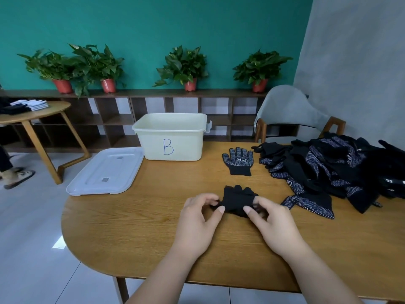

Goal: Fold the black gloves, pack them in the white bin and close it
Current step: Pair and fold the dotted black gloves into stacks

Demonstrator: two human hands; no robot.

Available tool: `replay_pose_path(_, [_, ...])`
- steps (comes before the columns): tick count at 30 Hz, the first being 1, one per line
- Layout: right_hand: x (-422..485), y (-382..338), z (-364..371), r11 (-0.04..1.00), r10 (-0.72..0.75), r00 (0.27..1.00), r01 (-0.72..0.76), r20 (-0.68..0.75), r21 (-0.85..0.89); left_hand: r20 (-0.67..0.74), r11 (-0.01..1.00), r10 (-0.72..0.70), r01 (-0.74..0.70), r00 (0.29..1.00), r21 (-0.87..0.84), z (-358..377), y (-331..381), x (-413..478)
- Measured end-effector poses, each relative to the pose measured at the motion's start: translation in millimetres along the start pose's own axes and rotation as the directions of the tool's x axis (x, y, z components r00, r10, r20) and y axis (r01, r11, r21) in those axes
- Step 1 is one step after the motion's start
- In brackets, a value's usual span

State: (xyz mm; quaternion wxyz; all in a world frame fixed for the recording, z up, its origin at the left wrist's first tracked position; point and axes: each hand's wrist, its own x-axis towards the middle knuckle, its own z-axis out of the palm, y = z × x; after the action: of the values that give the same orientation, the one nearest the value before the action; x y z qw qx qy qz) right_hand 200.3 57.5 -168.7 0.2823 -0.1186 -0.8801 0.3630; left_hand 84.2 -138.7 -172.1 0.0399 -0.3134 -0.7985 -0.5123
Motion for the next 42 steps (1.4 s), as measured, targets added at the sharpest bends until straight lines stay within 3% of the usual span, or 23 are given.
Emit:
replay_pose_path(6, [2.7,1.8,0.4,0.968,0.166,0.984,-0.151,-0.060,0.201,0.059,0.998,-0.046,0.043,0.997,0.048,0.9,-1.9,-0.3])
replay_pose_path(14, [7.9,7.6,4.6,0.944,0.229,0.951,-0.268,-0.207,-0.190,0.172,0.964,0.058,-0.099,0.983,0.245,2.9,4.3,-2.3])
replay_pose_path(20, [3.7,5.8,7.4,0.888,0.111,0.949,-0.227,-0.295,-0.399,0.211,0.930,0.141,-0.203,0.967,0.307,5.1,2.9,-3.5])
replay_pose_path(22, [4.4,2.2,7.0,0.877,0.070,0.974,-0.163,-0.215,-0.453,0.237,0.906,0.205,-0.276,0.950,0.320,6.0,6.6,-6.0])
replay_pose_path(24, [5.6,0.8,10.0,0.844,0.110,0.994,-0.088,0.011,-0.528,0.312,0.863,0.264,-0.368,0.913,0.345,7.4,10.4,-8.8])
replay_pose_path(26, [6.8,2.6,14.1,0.798,0.184,0.964,-0.031,0.195,-0.602,0.407,0.831,0.254,-0.413,0.878,0.373,8.9,13.4,-10.5])
replay_pose_path(28, [9.3,2.5,15.2,0.785,0.242,0.940,-0.043,0.242,-0.618,0.459,0.831,0.202,-0.399,0.865,0.387,10.2,13.9,-11.1])
replay_pose_path(32, [8.4,3.3,15.0,0.801,0.215,0.952,-0.044,0.219,-0.597,0.443,0.814,0.224,-0.417,0.868,0.405,12.0,12.1,-10.7])
replay_pose_path(38, [3.0,11.2,13.8,0.886,0.103,0.992,-0.059,0.071,-0.460,0.400,0.761,0.383,-0.529,0.833,0.375,14.4,9.8,-13.7])
replay_pose_path(42, [-0.2,12.4,14.8,0.888,0.003,1.000,-0.011,-0.019,-0.459,0.256,0.754,0.342,-0.427,0.904,0.500,17.1,5.4,-12.8])
